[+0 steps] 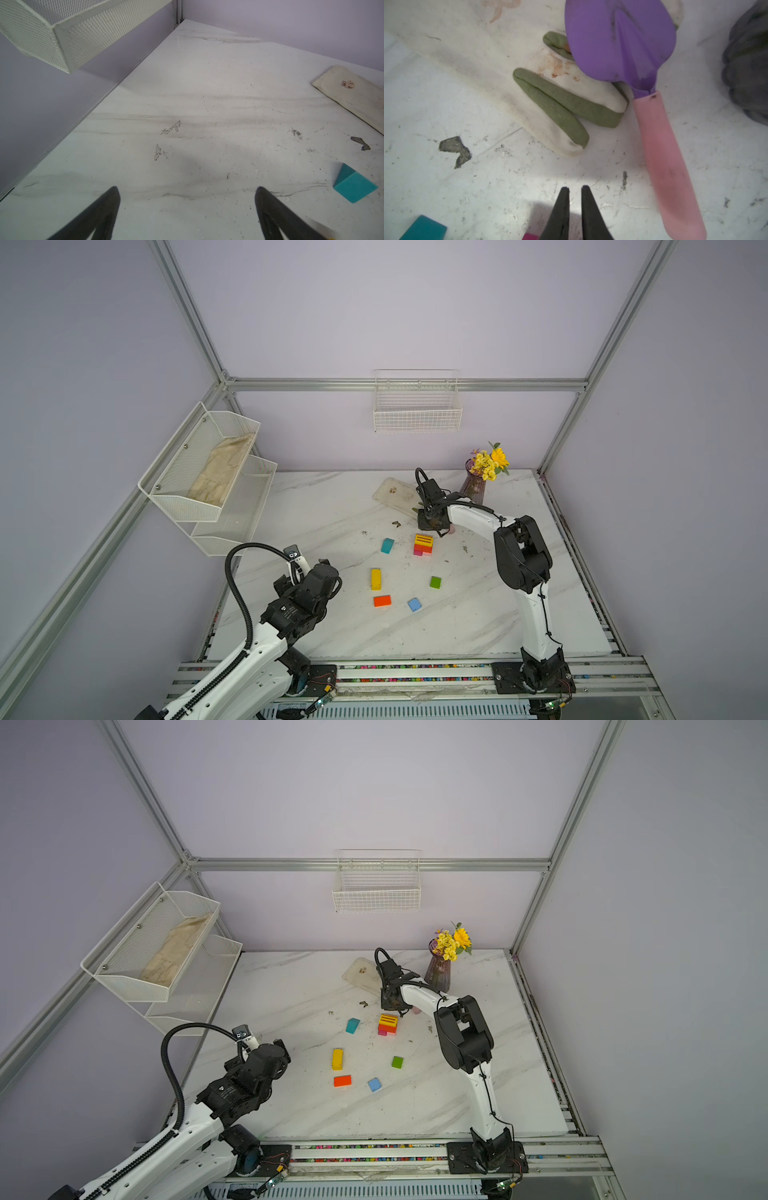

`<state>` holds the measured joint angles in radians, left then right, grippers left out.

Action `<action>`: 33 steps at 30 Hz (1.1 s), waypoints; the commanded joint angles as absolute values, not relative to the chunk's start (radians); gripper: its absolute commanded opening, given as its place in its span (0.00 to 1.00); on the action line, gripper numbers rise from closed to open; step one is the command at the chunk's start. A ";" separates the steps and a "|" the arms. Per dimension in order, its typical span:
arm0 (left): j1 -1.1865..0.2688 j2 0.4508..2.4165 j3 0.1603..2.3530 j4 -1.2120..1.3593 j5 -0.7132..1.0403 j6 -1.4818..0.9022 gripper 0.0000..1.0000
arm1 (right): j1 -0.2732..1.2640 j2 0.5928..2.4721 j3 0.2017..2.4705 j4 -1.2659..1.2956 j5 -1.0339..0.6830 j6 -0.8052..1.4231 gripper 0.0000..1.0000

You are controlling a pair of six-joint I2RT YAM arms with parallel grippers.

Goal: Build the wood block tower

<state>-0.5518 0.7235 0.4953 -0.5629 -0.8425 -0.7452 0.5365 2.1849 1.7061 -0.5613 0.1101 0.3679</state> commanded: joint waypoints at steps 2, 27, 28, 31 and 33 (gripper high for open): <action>-0.549 0.700 0.479 -0.527 -0.846 -0.731 1.00 | 0.532 2.187 1.708 -0.597 0.100 0.348 0.16; -0.549 0.682 0.469 -0.514 -0.833 -0.711 1.00 | 0.532 2.127 1.627 -0.576 0.078 0.341 0.14; -0.549 0.682 0.469 -0.511 -0.832 -0.711 1.00 | 0.532 2.123 1.622 -0.575 0.078 0.342 0.14; -0.549 0.683 0.469 -0.510 -0.830 -0.709 1.00 | 0.532 2.109 1.608 -0.569 0.074 0.341 0.14; -0.549 0.684 0.469 -0.510 -0.830 -0.708 1.00 | 0.532 2.102 1.602 -0.567 0.077 0.341 0.14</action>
